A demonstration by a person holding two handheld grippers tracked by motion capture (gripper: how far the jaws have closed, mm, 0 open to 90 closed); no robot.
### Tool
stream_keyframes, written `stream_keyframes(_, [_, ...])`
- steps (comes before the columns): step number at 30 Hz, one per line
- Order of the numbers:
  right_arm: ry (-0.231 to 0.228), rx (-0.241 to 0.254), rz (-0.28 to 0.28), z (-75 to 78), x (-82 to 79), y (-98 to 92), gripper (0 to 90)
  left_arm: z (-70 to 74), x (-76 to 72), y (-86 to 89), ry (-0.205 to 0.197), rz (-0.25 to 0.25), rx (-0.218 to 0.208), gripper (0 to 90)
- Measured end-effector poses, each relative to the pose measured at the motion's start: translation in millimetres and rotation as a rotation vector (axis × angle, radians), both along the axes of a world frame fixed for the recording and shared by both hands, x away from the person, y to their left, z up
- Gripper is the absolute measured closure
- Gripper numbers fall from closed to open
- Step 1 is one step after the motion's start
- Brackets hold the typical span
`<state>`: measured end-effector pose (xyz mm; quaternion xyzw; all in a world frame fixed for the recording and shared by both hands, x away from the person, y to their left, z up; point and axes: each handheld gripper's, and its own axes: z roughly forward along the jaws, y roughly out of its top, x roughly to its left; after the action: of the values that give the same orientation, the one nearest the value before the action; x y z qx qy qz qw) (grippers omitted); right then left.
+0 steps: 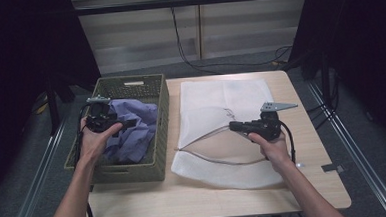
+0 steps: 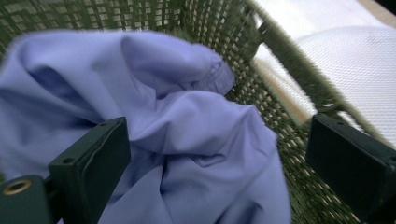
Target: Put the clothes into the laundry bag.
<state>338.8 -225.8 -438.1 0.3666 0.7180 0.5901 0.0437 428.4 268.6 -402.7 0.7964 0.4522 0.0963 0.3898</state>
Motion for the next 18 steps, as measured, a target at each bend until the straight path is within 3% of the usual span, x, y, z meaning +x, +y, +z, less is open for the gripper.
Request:
stream_keyframes(4, [0.011,-0.005,-0.012,-0.7,0.6,-2.7,89.5,-10.5,7.8,-12.8,0.052,-0.036,0.068,8.6])
stream_keyframes(11, [0.012,-0.014,-0.014,-0.9,0.2,-1.0,89.5,-26.4,20.4,-20.9,0.126,-0.041,0.113,8.3])
stream_keyframes(14, [0.019,-0.013,-0.007,-2.4,0.4,-0.9,89.5,-32.5,25.8,-16.4,0.154,-0.018,0.139,9.6])
stream_keyframes(16, [0.016,-0.015,-0.004,-3.0,0.6,-1.1,89.5,-36.3,28.4,-12.5,0.162,0.003,0.189,10.2])
stream_keyframes(18, [0.016,-0.013,-0.003,-3.3,0.7,-1.3,89.5,-38.9,30.1,-8.7,0.180,0.033,0.183,10.7])
